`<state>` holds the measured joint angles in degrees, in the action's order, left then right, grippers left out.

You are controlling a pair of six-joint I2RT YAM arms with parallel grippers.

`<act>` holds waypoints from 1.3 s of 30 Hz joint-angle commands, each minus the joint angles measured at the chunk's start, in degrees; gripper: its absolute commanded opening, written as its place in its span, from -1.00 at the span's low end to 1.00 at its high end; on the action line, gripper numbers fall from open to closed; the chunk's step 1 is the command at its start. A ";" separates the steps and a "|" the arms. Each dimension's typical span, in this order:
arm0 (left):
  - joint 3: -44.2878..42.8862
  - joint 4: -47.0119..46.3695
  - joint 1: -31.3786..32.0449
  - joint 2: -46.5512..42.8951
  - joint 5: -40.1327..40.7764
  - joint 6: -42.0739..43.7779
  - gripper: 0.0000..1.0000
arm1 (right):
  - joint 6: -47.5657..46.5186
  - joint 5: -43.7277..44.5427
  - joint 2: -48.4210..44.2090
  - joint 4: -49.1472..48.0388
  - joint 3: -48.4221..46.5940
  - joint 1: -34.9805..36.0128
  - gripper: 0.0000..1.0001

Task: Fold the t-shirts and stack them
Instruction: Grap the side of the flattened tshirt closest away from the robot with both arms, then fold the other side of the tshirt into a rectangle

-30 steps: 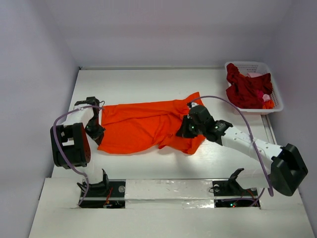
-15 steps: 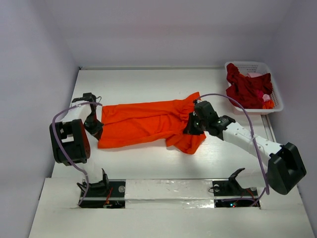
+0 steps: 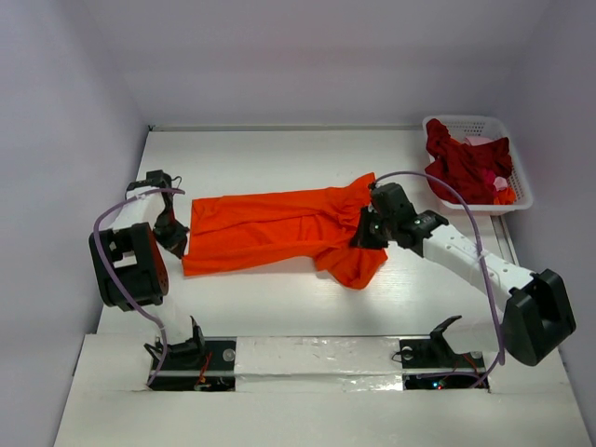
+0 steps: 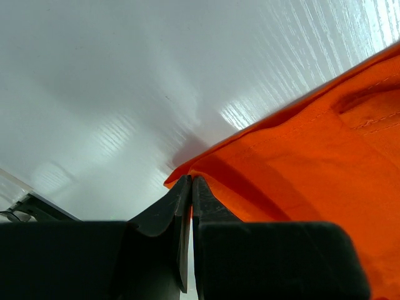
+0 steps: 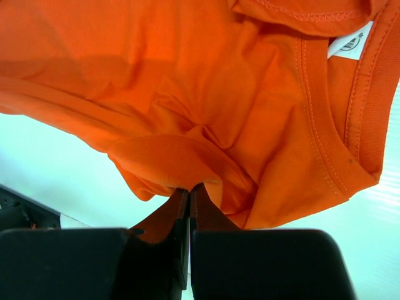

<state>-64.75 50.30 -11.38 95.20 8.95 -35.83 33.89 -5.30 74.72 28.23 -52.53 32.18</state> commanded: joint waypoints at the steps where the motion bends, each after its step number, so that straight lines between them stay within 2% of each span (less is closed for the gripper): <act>1: -2.48 0.58 -0.84 0.25 0.10 1.20 -1.00 | -1.28 -0.24 -0.98 1.91 -4.24 -0.81 -1.00; 22: -5.91 -0.73 -1.89 1.83 -2.09 2.61 -1.00 | -2.25 6.88 4.91 10.62 -10.48 -3.00 -1.00; 31: -6.79 -2.23 -1.89 4.29 -3.15 2.96 -1.00 | -2.78 2.84 8.16 10.88 -12.33 -3.53 -1.00; 39: -11.53 -1.79 -1.89 7.37 -3.68 3.31 -1.00 | -3.13 4.16 10.27 11.32 -13.56 -3.53 -1.00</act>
<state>-73.23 48.03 -12.86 102.56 4.56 -33.43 31.68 -2.11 84.71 38.87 -63.51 29.21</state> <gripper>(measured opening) 0.006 0.016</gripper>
